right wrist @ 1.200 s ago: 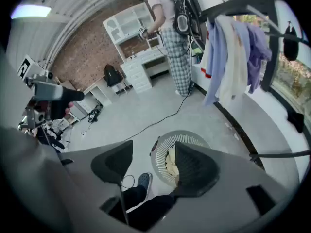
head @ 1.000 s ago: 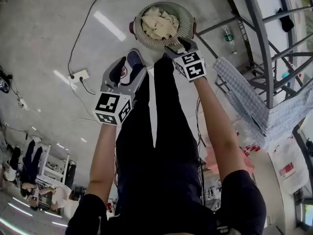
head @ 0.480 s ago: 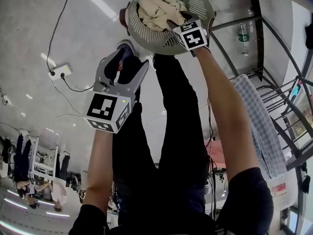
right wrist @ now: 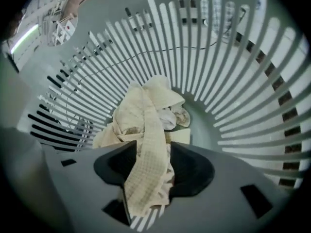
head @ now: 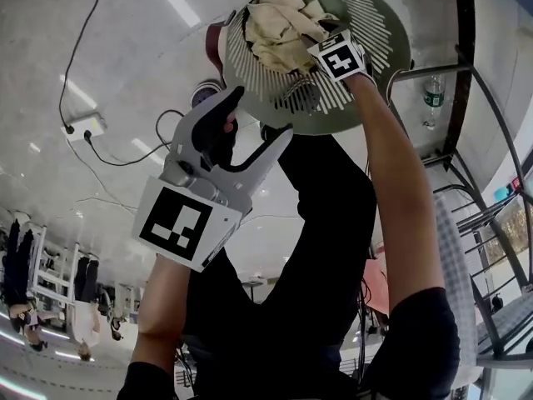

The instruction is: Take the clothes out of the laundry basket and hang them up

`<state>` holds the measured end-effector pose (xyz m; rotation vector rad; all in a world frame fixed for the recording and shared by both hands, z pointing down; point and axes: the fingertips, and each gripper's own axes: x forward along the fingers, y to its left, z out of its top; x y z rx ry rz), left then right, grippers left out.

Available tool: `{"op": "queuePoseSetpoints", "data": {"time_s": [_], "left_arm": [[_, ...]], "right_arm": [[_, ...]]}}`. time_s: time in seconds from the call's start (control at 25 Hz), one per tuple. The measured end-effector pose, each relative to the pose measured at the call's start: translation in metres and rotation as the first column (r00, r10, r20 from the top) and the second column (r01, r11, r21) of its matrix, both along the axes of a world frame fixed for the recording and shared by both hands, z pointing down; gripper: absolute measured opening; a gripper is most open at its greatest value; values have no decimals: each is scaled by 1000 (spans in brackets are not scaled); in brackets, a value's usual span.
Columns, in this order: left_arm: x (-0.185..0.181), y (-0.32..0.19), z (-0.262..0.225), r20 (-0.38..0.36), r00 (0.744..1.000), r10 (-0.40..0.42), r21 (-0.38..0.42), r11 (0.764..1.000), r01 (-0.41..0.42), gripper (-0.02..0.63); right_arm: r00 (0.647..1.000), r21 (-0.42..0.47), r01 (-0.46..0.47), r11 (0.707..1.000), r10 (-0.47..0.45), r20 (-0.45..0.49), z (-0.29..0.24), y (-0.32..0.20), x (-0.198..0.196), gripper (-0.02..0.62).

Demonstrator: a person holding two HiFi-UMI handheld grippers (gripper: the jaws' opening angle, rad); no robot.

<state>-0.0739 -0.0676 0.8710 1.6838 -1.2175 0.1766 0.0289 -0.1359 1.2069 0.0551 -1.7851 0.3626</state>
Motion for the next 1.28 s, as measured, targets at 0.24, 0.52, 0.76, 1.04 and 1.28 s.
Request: {"op": "queuePoseSetpoints", "data": {"time_s": [0.24,0.52,0.76,1.04,1.28], "left_arm": [[4,13,16,-96,995,-23,-32,999,20,288],[-3,6,5,-99,991,-89,-28,996,87,288],[-6,32,-8,-83,986,-144,-108,985,135,289],[8,52,-62,-37,997,-74,-148,987,67,288],[4,56,-122,26,999,26,-136,991,-22,288]], "right_arm": [[998,-30,-38,999,37,-52,43,4,-1,171],[996,96,82,992,-84,16,-3,6,-3,17],[989,128,106,986,-118,90,-78,15,3,9],[979,154,3,988,-34,199,-207,28,-6,9],[963,217,-77,973,16,269,-342,32,-14,8]]}}
